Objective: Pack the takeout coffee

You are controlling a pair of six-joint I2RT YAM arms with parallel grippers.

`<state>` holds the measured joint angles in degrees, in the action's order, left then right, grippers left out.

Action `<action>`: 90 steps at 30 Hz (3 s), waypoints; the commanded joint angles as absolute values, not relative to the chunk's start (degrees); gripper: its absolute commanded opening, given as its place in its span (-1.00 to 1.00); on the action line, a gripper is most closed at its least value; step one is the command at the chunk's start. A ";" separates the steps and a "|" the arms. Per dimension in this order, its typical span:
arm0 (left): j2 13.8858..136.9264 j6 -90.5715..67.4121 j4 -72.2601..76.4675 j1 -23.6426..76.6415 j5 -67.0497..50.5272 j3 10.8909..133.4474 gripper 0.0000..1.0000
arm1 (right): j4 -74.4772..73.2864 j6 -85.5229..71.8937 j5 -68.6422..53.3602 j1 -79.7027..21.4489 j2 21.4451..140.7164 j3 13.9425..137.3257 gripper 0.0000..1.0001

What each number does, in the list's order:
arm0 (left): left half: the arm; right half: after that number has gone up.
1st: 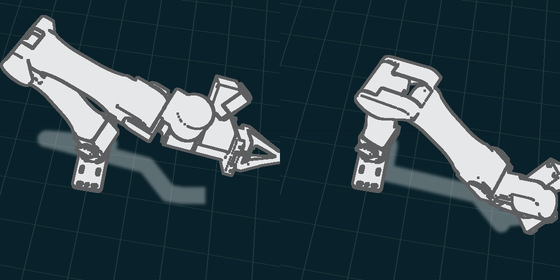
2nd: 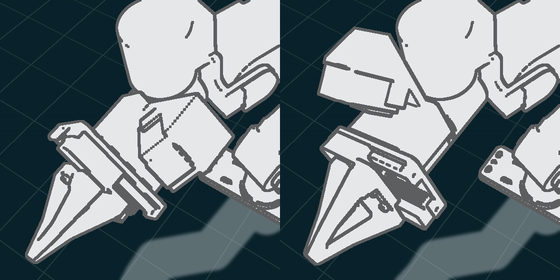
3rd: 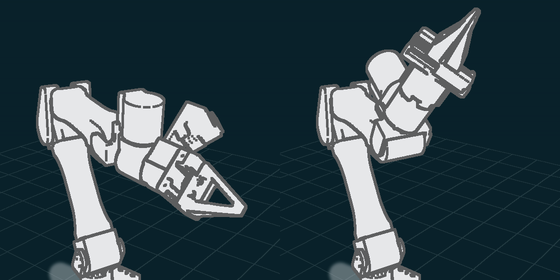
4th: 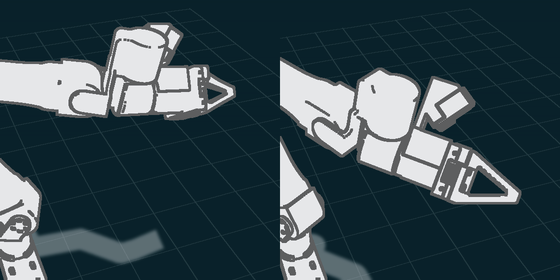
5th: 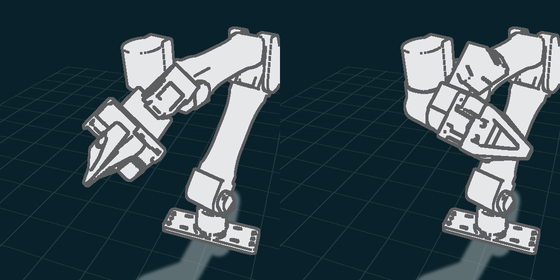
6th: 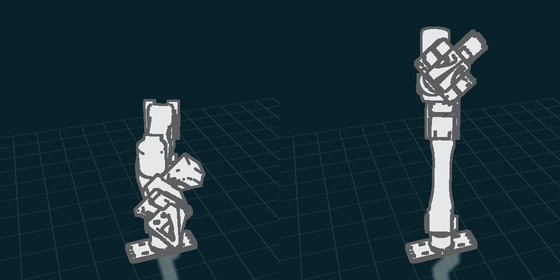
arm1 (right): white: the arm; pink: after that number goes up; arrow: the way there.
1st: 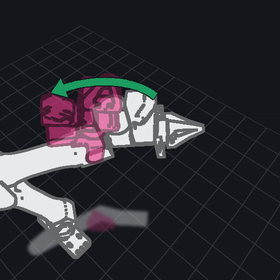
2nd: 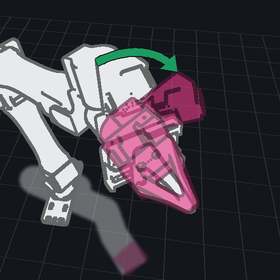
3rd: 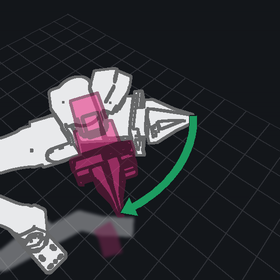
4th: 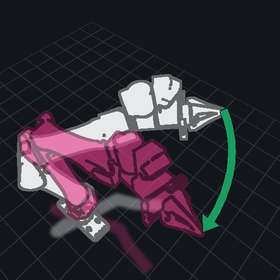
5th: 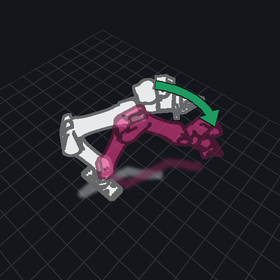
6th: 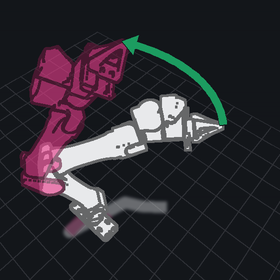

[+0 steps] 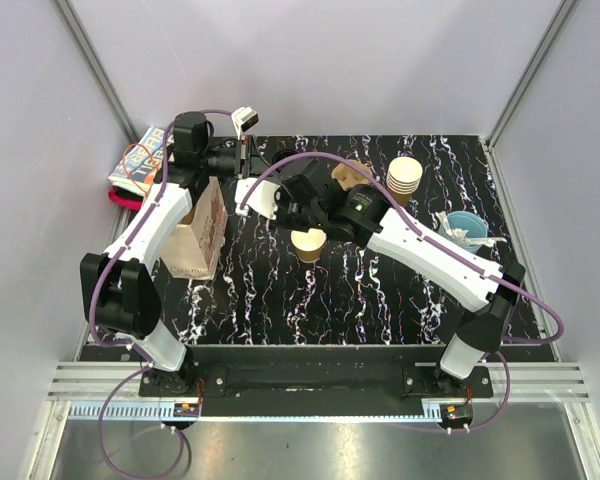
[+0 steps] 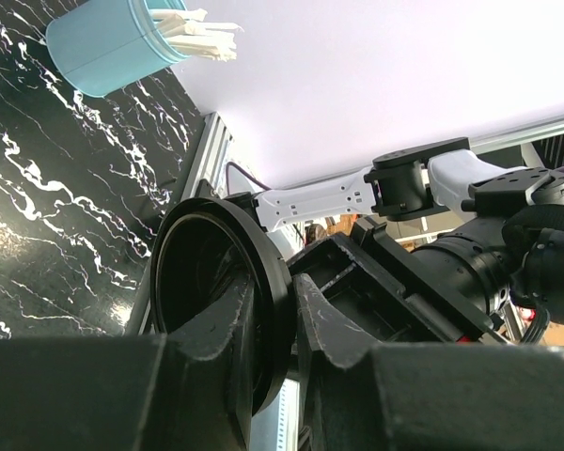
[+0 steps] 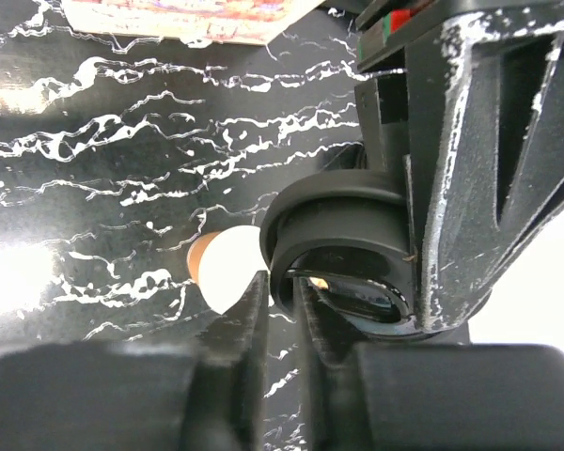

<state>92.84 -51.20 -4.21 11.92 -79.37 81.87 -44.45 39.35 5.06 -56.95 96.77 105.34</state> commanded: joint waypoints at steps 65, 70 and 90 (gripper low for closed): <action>71.54 3.17 -31.11 9.32 -5.98 99.41 0.98 | -89.38 49.92 -12.66 -43.86 126.38 139.38 -1.00; 71.28 2.29 -31.55 8.44 -6.85 99.67 0.98 | -93.25 50.01 -10.20 -43.95 129.99 142.30 -1.00; 71.63 0.18 -32.34 7.82 -8.70 100.28 0.98 | -91.76 48.69 -5.28 -44.65 125.77 131.22 -0.99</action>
